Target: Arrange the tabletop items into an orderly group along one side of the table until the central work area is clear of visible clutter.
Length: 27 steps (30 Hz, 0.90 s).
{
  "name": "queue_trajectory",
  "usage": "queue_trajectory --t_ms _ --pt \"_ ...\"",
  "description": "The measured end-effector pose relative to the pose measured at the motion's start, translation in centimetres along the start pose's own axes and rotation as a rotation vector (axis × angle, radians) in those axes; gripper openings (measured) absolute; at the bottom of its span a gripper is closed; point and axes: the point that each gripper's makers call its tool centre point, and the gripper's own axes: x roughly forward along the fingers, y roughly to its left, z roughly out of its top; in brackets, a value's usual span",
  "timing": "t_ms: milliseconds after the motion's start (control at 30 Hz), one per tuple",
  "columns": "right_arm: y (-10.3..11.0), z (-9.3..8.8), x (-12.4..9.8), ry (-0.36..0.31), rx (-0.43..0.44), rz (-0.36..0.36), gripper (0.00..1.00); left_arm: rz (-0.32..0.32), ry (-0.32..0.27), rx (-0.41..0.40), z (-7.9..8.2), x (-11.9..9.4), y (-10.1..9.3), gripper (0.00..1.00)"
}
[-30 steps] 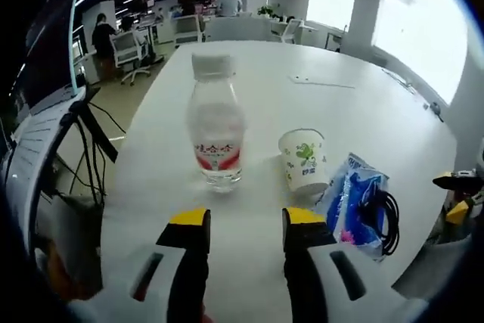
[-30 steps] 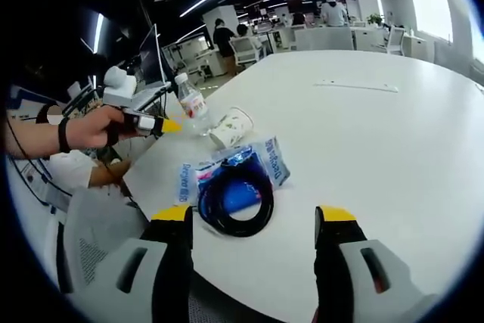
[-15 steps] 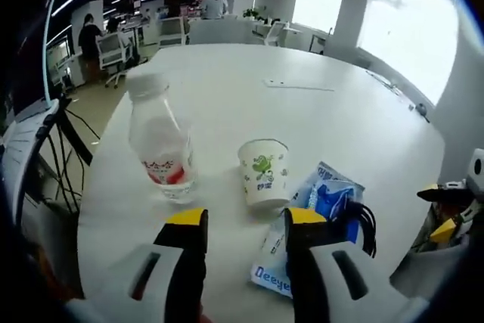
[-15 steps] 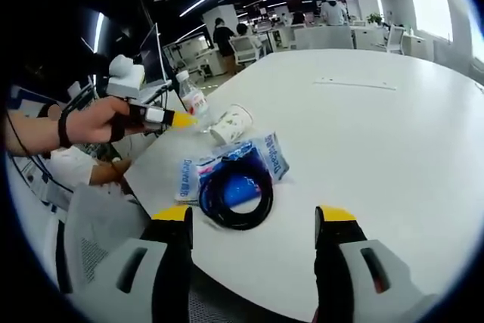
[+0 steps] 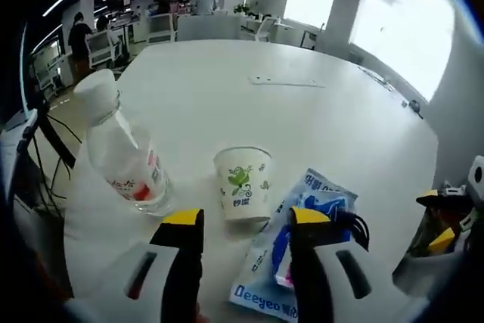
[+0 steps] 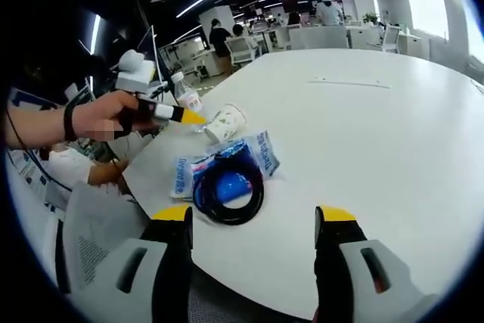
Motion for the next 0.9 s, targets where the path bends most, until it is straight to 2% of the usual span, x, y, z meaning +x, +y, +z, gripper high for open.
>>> queue_trajectory --t_ms 467,667,900 --pt "-0.8 -0.1 -0.3 -0.008 0.018 -0.012 0.64 -0.003 0.074 0.011 -0.9 2.6 0.1 0.49" --pt "-0.9 -0.2 -0.5 -0.014 0.031 -0.02 0.64 -0.013 0.095 -0.013 -0.9 3.7 -0.1 0.5" --pt "-1.3 -0.5 -0.9 -0.015 0.041 -0.03 0.64 -0.016 0.124 0.026 -1.3 4.9 -0.3 0.48"
